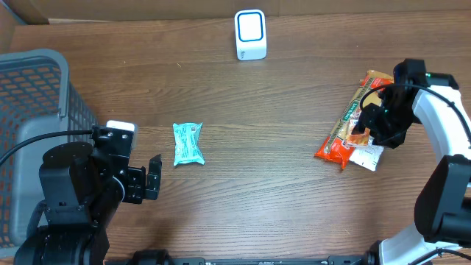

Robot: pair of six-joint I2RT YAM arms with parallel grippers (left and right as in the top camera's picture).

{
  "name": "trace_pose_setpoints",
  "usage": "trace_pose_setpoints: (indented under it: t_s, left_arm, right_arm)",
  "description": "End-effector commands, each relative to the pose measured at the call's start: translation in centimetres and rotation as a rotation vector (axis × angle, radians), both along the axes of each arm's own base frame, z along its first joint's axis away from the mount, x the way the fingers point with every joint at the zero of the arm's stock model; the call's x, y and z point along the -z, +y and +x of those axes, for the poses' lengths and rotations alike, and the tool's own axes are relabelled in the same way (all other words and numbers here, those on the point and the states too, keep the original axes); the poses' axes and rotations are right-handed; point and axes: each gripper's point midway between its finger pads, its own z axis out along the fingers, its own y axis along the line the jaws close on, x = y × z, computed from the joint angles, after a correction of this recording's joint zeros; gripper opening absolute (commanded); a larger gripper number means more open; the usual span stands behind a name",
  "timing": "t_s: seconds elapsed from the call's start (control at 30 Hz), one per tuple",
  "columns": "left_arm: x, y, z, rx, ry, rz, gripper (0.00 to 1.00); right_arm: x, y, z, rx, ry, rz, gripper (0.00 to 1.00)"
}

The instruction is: Scan the item barcode

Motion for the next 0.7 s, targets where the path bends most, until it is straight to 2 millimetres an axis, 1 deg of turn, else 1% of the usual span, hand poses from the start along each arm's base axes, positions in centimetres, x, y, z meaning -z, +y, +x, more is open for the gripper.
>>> trace_pose_setpoints:
  t_s: [0.0, 0.07, 0.1, 0.17, 0.23, 0.3, 0.37, 0.5, 0.6, 0.67]
  left_arm:
    - [-0.2, 0.2, 0.1, 0.005, -0.005, 0.023, 1.0]
    - [-0.2, 0.2, 0.1, 0.005, -0.005, 0.023, 1.0]
    - [-0.2, 0.2, 0.1, 0.005, -0.005, 0.023, 1.0]
    - [-0.2, 0.2, 0.1, 0.005, -0.005, 0.023, 1.0]
    - [-0.2, 0.2, 0.1, 0.005, -0.005, 0.023, 1.0]
    - [-0.2, 0.2, 0.1, 0.005, -0.005, 0.023, 1.0]
    - [-0.2, 0.2, 0.1, 0.005, -0.005, 0.023, 1.0]
    - [-0.2, 0.2, 0.1, 0.005, -0.005, 0.023, 1.0]
    - [-0.2, 0.2, 0.1, 0.005, -0.005, 0.023, 1.0]
    - [-0.2, 0.2, 0.1, 0.005, -0.005, 0.023, 1.0]
  right_arm:
    - [-5.0, 1.1, 2.8, -0.059, -0.164, 0.054, 0.66]
    - [-7.0, 1.7, 3.4, -0.073, -0.2, 0.064, 0.68]
    - [-8.0, 2.3, 3.5, -0.083, -0.216, 0.082, 0.68]
    - [-9.5, 4.0, 3.8, -0.113, -0.243, 0.136, 0.68]
    - [-10.1, 6.2, 3.8, -0.156, -0.257, 0.19, 0.68]
    - [-10.2, 8.2, 3.6, -0.205, -0.26, 0.212, 0.69]
    - [-10.2, 10.7, 3.4, -0.274, -0.267, 0.22, 0.7]
    - [-10.0, 16.4, 3.0, -0.422, -0.304, 0.242, 0.73]
    - [-9.4, 20.7, 2.9, -0.493, -0.324, 0.263, 0.73]
    - [-8.9, 23.8, 2.8, -0.535, -0.345, 0.284, 0.74]
